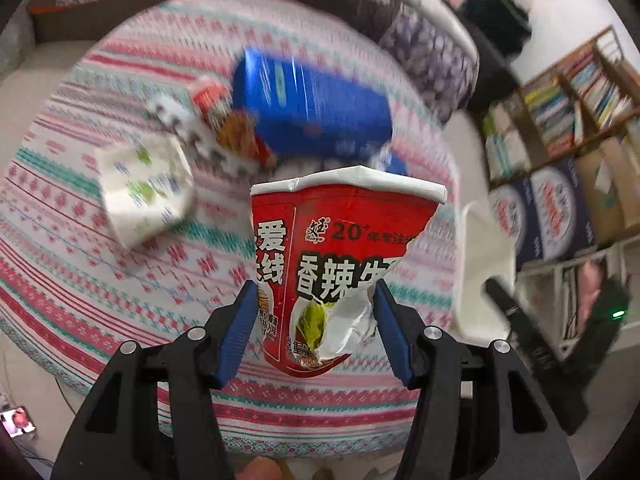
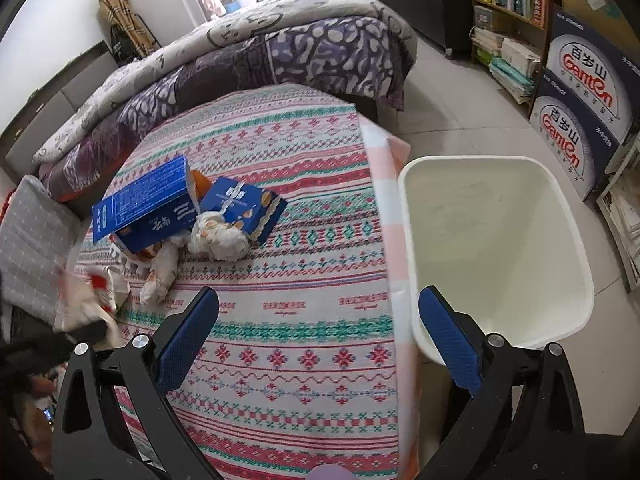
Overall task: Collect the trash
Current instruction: 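Grasp the red noodle cup with the left tool, then grasp the blue box with the right tool while the left tool holds the red cup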
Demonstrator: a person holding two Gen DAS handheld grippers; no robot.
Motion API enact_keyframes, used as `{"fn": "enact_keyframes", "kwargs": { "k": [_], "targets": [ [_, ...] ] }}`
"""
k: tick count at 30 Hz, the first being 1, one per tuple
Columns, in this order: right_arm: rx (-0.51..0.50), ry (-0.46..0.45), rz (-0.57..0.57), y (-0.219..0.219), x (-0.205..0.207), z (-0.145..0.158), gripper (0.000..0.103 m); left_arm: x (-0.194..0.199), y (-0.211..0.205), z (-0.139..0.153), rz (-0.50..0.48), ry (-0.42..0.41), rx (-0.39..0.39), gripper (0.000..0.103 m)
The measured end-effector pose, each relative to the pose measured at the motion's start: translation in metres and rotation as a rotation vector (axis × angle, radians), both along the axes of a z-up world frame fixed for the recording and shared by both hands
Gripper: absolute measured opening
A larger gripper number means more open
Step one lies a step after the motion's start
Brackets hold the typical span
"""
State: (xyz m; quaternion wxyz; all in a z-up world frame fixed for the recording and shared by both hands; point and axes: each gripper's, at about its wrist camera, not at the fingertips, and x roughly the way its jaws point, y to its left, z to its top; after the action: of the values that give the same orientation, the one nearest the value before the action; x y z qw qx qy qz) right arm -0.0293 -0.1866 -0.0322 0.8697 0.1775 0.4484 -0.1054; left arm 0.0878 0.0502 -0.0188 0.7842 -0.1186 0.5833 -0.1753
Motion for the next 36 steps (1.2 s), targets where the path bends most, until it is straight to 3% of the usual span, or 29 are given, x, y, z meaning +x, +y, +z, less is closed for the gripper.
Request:
{"fn": "enact_keyframes", "kwargs": {
  "k": [4,6,9,12,13,16,23,29,34,36],
  "targets": [
    [0.021,-0.014,0.033,0.013,0.023,0.014,0.096,-0.003,0.028,0.029,0.1,-0.099,-0.003,0.057],
    [-0.023,-0.051,0.088,0.028,0.045,0.029,0.096,0.0,0.037,0.032,0.139,-0.114,0.003,0.057],
    [-0.204,-0.099,0.319,0.064,0.078,0.045,0.096,0.006,0.048,0.034,0.191,-0.096,-0.001,0.057],
    [-0.473,-0.169,0.645,0.108,0.096,0.048,0.096,0.008,0.058,0.029,0.224,-0.088,-0.001,0.057],
    [-0.564,-0.151,0.746,0.122,0.102,0.042,0.096,0.009,0.062,0.03,0.235,-0.087,-0.003,0.058],
    [-0.694,-0.104,0.899,0.146,0.119,0.027,0.096,0.013,0.066,0.029,0.259,-0.084,-0.001,0.058],
    [-0.809,0.013,1.15,0.178,0.15,-0.003,0.096,0.017,0.078,0.028,0.288,-0.072,-0.012,0.058],
    [-0.853,0.094,1.229,0.196,0.159,-0.028,0.096,0.023,0.08,0.022,0.295,-0.051,-0.028,0.058],
    [-0.781,0.103,1.185,0.188,0.165,-0.033,0.094,0.025,0.083,0.02,0.307,-0.048,-0.037,0.058],
    [-0.772,0.098,1.151,0.187,0.168,-0.034,0.088,0.024,0.084,0.021,0.312,-0.054,-0.04,0.058]
  ]
}}
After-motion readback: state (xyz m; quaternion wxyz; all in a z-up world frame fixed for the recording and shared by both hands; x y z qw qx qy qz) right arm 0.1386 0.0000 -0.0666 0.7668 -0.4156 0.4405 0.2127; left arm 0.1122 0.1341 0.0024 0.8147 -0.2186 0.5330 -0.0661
